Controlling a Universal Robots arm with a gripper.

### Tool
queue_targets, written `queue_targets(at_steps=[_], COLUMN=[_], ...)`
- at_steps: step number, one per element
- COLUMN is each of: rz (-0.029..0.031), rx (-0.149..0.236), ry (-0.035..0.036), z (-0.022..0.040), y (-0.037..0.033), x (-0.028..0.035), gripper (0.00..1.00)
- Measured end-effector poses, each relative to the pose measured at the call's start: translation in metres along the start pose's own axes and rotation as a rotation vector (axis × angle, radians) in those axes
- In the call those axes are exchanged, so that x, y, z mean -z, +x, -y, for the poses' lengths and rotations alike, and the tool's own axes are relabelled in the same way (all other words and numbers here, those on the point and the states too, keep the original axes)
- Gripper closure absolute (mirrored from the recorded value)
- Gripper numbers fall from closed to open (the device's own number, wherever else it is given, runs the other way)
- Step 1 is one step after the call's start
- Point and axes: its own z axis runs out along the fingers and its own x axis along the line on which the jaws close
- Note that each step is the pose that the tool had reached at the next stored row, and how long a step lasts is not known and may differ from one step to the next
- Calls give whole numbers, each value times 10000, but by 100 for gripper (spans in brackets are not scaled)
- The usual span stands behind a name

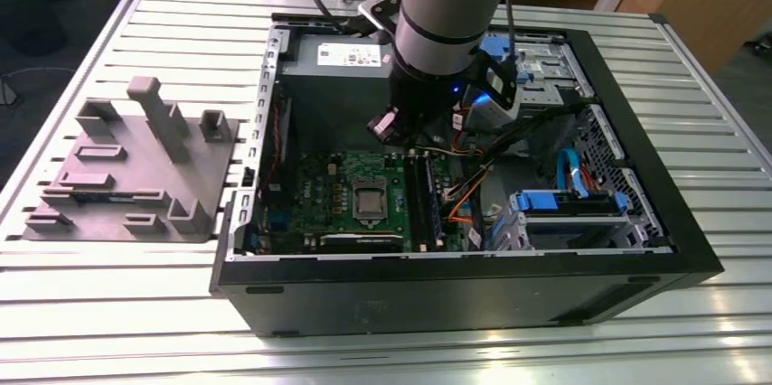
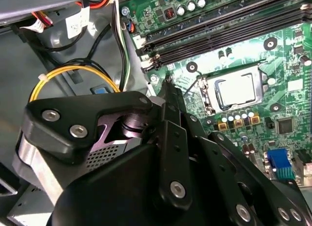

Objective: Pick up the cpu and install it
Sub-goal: 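Install the first cpu locking lever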

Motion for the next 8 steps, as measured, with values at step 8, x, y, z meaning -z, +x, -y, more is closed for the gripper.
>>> queue_targets(at_steps=[8], rz=[52], rx=[167], ry=[-113], z=[3], y=[29], x=[-78], gripper=[90])
